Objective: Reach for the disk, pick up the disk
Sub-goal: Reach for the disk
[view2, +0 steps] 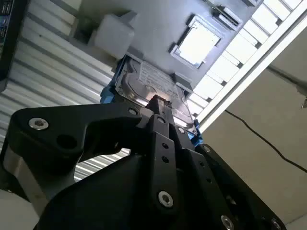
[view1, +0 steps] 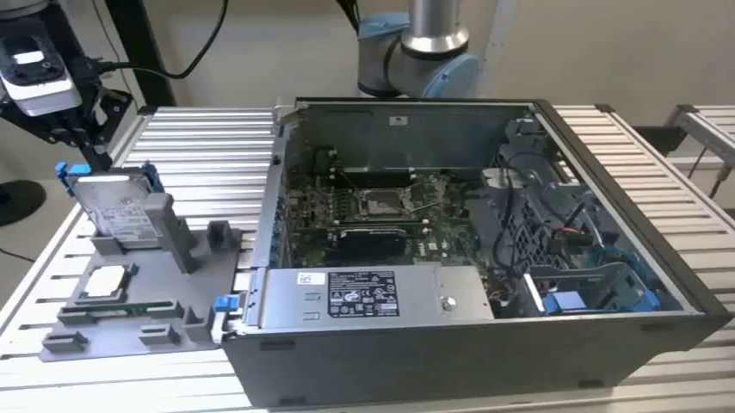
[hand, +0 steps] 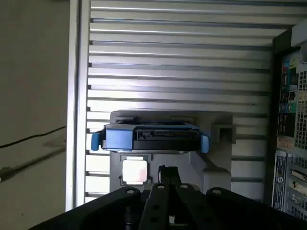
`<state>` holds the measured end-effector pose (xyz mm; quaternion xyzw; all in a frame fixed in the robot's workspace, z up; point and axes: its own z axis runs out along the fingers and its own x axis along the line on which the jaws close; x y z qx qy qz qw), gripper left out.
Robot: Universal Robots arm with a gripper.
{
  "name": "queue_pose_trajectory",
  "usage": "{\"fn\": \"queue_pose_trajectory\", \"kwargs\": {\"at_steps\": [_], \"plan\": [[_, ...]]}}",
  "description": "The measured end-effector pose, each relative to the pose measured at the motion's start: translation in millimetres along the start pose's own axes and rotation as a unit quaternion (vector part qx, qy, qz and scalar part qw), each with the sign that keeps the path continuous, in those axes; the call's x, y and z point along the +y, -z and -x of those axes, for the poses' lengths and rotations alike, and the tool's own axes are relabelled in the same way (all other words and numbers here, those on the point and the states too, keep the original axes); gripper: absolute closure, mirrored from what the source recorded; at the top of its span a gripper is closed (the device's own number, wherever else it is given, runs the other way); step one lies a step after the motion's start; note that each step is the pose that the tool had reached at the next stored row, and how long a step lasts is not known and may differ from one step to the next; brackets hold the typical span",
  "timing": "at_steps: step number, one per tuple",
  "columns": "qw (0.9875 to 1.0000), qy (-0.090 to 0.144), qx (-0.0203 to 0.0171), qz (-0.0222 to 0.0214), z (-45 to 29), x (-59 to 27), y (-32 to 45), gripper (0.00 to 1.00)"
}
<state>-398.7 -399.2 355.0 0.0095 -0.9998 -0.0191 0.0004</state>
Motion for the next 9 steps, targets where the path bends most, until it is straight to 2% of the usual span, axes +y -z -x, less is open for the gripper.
{"fn": "queue_pose_trajectory", "kwargs": {"at_steps": [9], "plan": [[1.0000,0.000,0.0000,0.0000,0.0,0.0,0.0,1.00]]}}
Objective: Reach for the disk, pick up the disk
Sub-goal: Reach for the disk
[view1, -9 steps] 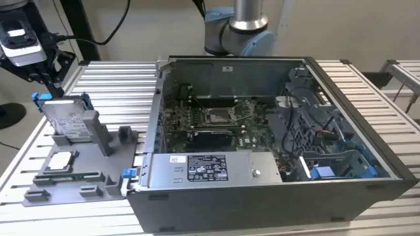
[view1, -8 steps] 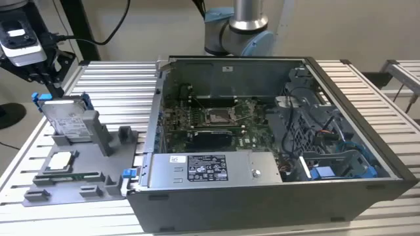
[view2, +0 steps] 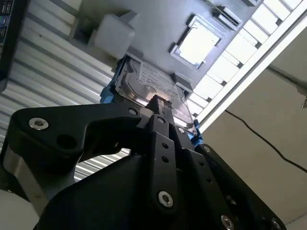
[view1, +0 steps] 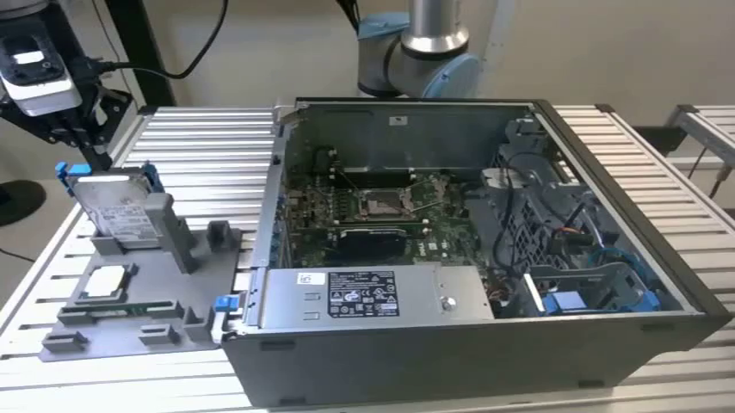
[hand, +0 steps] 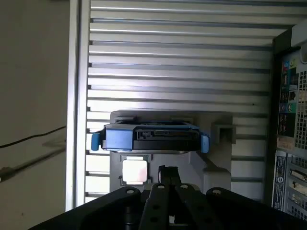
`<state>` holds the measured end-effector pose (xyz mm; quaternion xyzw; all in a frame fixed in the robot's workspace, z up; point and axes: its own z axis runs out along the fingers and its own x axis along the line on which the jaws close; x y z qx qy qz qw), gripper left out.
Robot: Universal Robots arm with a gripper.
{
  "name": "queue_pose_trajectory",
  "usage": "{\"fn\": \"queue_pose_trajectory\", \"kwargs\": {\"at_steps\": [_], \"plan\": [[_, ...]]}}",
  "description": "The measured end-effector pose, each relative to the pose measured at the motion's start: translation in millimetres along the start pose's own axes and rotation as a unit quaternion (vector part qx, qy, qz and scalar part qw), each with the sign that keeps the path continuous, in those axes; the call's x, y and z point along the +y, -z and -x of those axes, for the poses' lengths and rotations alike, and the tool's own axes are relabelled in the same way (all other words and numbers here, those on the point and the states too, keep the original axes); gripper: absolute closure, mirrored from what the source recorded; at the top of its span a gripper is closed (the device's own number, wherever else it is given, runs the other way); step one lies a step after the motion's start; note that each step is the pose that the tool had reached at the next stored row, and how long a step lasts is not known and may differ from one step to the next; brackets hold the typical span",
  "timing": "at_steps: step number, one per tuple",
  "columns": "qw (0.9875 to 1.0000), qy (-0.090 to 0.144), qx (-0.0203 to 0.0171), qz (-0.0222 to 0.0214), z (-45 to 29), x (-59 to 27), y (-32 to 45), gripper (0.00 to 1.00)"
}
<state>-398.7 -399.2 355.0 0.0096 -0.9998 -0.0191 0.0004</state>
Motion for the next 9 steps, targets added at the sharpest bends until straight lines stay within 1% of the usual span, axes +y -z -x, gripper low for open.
{"fn": "queue_pose_trajectory", "kwargs": {"at_steps": [5,7,9], "plan": [[1.0000,0.000,0.0000,0.0000,0.0,0.1,0.0,1.00],[1.0000,0.000,0.0000,-0.0001,0.0,3.5,-0.1,1.00],[1.0000,0.000,0.0000,-0.0001,0.2,10.1,-0.4,1.00]]}}
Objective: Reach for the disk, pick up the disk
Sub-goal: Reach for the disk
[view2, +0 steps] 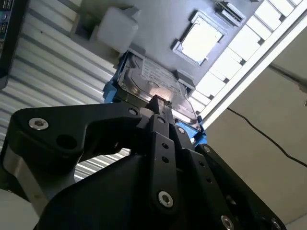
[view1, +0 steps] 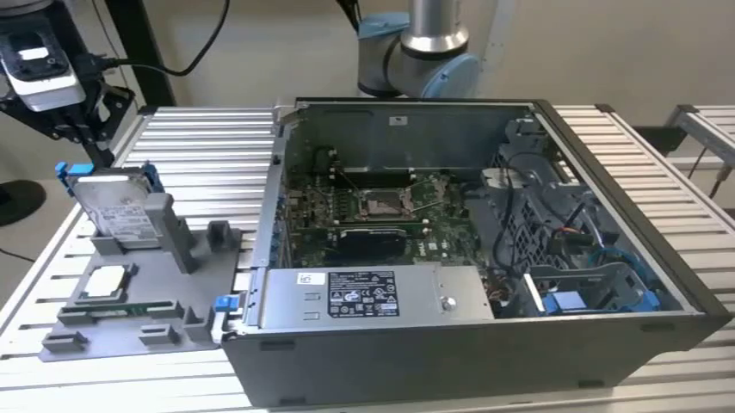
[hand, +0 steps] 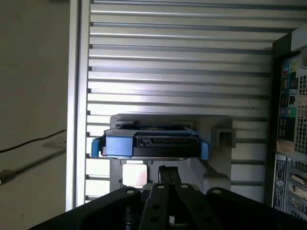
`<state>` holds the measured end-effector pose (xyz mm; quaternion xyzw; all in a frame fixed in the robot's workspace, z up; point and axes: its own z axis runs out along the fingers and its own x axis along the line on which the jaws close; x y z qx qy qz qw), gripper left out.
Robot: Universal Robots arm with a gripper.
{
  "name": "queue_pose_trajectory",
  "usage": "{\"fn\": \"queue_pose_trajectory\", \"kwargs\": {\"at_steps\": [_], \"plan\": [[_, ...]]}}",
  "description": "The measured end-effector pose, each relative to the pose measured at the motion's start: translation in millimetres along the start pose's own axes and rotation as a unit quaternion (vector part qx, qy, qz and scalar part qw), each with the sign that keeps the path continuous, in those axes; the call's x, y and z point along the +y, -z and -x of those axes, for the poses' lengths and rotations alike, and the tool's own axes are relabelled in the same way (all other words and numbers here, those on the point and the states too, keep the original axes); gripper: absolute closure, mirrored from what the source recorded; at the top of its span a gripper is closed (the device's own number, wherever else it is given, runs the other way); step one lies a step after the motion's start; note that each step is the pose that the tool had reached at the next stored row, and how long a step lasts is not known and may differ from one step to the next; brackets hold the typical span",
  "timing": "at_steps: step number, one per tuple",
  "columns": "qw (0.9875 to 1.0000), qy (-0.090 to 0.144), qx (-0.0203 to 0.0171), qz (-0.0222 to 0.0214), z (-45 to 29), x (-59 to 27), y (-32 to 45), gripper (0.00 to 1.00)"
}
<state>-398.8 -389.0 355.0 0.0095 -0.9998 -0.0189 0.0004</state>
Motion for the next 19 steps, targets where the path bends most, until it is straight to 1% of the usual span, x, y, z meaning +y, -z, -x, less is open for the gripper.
{"fn": "queue_pose_trajectory", "kwargs": {"at_steps": [4,6,9,12,16,19], "plan": [[1.0000,0.000,0.0000,0.0000,-0.4,15.1,-0.6,1.00],[1.0000,0.000,0.0000,0.0000,-6.6,19.9,-0.8,1.00],[1.0000,0.000,-0.0001,0.0000,-19.5,21.8,-0.8,1.00],[1.0000,0.000,-0.0001,0.0000,-28.9,22.0,-0.8,1.00],[1.0000,0.000,-0.0002,0.0000,-40.2,22.2,-0.9,1.00],[1.0000,0.000,-0.0002,0.0000,-45.0,22.3,-0.9,1.00]]}}
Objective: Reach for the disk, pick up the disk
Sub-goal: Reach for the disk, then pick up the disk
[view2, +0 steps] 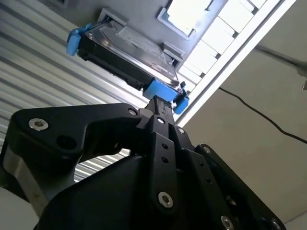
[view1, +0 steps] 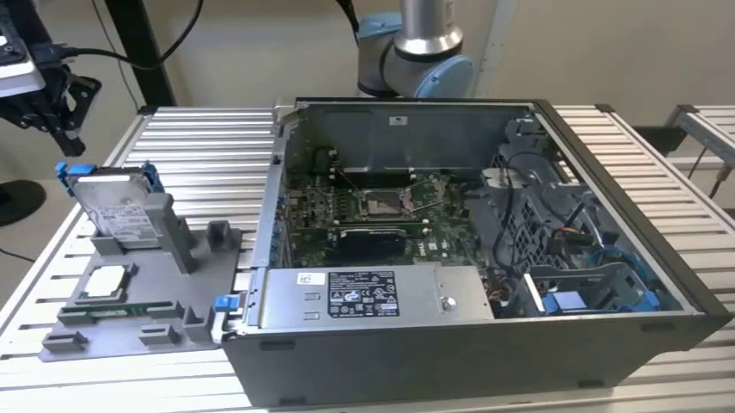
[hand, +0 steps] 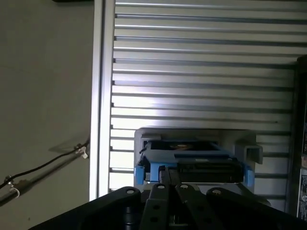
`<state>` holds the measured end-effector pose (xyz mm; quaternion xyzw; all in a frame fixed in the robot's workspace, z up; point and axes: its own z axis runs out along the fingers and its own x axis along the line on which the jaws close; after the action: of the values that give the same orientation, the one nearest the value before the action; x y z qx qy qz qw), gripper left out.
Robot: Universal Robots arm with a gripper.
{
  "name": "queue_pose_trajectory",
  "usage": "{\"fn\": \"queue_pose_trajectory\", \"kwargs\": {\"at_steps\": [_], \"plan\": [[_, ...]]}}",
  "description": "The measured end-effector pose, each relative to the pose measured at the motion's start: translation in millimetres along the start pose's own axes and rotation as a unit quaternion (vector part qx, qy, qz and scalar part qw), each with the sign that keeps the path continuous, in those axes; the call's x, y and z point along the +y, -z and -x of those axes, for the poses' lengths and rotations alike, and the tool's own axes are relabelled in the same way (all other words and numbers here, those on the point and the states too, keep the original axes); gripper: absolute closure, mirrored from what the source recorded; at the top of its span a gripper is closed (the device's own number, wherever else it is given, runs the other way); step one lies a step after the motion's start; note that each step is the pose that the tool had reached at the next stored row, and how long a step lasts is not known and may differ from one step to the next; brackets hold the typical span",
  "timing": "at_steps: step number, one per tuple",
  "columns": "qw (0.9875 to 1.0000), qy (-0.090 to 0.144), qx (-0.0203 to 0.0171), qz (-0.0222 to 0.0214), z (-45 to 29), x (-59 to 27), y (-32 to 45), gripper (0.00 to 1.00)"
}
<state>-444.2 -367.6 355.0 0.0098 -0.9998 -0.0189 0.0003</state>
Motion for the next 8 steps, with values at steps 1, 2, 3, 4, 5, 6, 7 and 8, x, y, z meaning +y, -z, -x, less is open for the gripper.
{"fn": "queue_pose_trajectory", "kwargs": {"at_steps": [1,2,3,4,5,6,7,8], "plan": [[1.0000,0.001,0.0001,0.0000,-0.8,0.0,0.0,1.00],[1.0000,0.001,0.0001,0.0000,-1.0,0.0,0.0,1.00],[1.0000,0.001,0.0001,0.0000,-1.0,0.0,0.0,1.00],[1.0000,0.001,0.0001,0.0000,-1.0,0.0,0.0,1.00],[1.0000,0.001,0.0000,0.0000,-1.0,0.0,0.0,1.00],[1.0000,0.001,0.0000,0.0000,-1.1,-0.1,0.0,1.00],[1.0000,0.001,0.0000,0.0000,-1.2,-0.6,0.0,1.00],[1.0000,0.001,0.0000,0.0000,-1.2,-1.3,0.0,1.00]]}}
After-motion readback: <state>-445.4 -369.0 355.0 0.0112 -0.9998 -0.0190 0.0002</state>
